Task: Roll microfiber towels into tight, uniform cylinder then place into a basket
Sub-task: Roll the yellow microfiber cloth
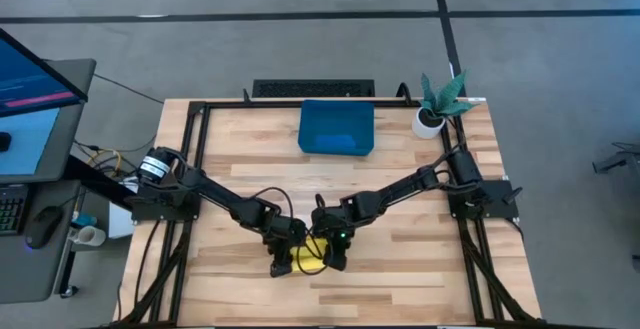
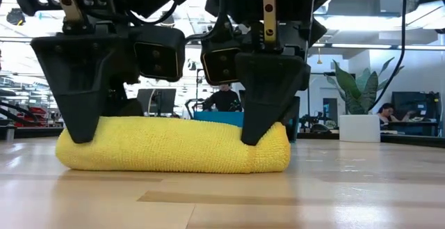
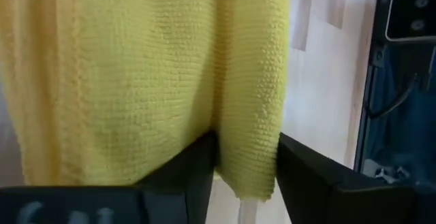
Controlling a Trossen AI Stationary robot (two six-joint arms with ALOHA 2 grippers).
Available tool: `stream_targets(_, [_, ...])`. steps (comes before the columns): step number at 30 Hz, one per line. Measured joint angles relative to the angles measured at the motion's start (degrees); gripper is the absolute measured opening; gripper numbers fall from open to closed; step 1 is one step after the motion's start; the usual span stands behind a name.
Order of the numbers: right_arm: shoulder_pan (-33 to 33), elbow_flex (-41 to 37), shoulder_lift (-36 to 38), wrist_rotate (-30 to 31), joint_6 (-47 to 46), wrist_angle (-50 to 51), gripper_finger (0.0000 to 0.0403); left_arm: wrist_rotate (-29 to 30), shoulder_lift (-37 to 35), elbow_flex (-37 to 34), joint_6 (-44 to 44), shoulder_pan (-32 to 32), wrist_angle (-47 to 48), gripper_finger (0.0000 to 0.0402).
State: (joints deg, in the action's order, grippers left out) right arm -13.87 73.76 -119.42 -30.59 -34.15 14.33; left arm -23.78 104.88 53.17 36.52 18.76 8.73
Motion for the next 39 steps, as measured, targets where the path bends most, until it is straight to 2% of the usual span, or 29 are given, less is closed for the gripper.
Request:
stream_targets(10, [0.0,0.0,0.0,-0.7,1.6,0.0,0.0026,3.2,-0.6,0.0,-2.9,2.2,1.0,0.0131])
stream_targets(15, [0.0,0.0,0.0,-1.5,1.6,0.7,0.0025,5.7,-3.0,-0.3,-2.5,3.7,6.6,0.0126])
stream_targets(21, [0.0,-0.1,0.0,-1.5,1.6,0.6,0.0028,14.0,-6.6,-0.3,-0.8,7.1,12.6,0.0126])
stream_targets(28, [0.1,0.0,0.0,-1.4,1.6,0.4,0.0026,21.8,-8.0,-0.2,-7.8,13.5,3.4,0.0126])
stream_targets(34, [0.2,0.0,0.0,-1.2,1.2,0.3,0.0026,32.3,-8.1,-0.1,-16.1,17.1,-5.7,0.0125])
stream_targets(37, [0.2,0.0,0.0,-1.2,1.2,0.3,0.0023,33.1,-8.0,0.0,-18.4,16.4,-5.9,0.0125])
stream_targets(39, [0.2,0.0,0.0,-1.2,1.2,0.2,0.0024,31.4,-7.0,0.0,-18.4,15.3,-6.9,0.0125])
